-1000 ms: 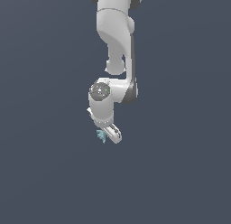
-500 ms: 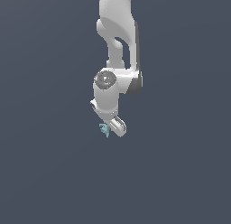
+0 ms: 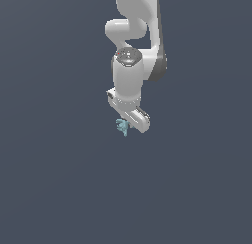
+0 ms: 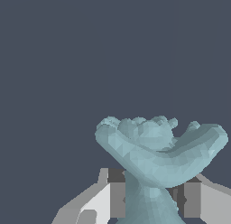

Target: Pick up the object and move it to a goal position.

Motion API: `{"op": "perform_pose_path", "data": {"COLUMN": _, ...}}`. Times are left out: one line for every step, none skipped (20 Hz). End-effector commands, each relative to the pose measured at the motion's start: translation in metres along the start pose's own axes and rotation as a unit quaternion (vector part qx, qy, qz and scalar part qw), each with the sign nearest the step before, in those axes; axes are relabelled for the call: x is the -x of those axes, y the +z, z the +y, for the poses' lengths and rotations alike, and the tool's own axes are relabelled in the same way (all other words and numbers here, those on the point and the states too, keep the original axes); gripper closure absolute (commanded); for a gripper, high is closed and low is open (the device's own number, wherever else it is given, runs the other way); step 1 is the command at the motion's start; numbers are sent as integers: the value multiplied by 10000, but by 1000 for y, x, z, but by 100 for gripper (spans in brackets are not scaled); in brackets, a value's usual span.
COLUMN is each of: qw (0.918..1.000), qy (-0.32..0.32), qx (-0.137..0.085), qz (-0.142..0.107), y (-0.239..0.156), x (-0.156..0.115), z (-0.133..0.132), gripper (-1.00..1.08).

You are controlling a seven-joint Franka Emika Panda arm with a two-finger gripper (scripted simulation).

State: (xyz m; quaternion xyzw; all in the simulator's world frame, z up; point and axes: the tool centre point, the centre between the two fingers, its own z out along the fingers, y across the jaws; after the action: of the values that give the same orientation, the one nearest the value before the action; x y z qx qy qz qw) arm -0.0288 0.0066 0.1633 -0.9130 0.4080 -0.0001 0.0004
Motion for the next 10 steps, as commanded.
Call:
{"op": "perform_pose_path", "data": {"qw": 10000, "qy": 2, "qx": 3, "qz": 0, "y": -17, "x": 12, "z": 0, "gripper": 108}}
{"op": "perform_pose_path", "data": {"qw": 10000, "qy": 3, "qx": 5, "qz": 3, "y": -22, "x": 16, "z": 0, "gripper": 108}}
{"op": "perform_pose_path", "data": {"qw": 10000, "qy": 3, "qx": 5, "qz": 3, "y": -28, "x": 19, "z": 0, "gripper": 108}}
{"op": "perform_pose_path", "data": {"qw": 10000, "qy": 3, "qx": 5, "qz": 3, "y": -33, "x": 22, "z": -1, "gripper": 108}}
{"op": "perform_pose_path", "data": {"qw": 10000, "qy": 3, "qx": 5, "qz": 3, "y": -37, "x": 25, "z": -1, "gripper": 108}}
{"op": "perform_pose_path", "data": {"qw": 10000, "qy": 3, "qx": 5, "qz": 3, "y": -41, "x": 28, "z": -1, "gripper": 108}}
{"op": "perform_pose_path", "data": {"qw": 10000, "qy": 3, "qx": 5, "qz": 3, "y": -45, "x": 31, "z": -1, "gripper": 108}}
{"op": "perform_pose_path", "data": {"qw": 10000, "qy": 3, "qx": 5, "qz": 3, "y": -48, "x": 33, "z": -2, "gripper": 108}}
{"op": "perform_pose_path", "data": {"qw": 10000, "qy": 3, "qx": 5, "qz": 3, "y": -51, "x": 34, "z": -2, "gripper": 108}}
{"op": "perform_pose_path", "data": {"qw": 10000, "qy": 3, "qx": 5, "qz": 3, "y": -53, "x": 36, "z": -2, "gripper": 108}}
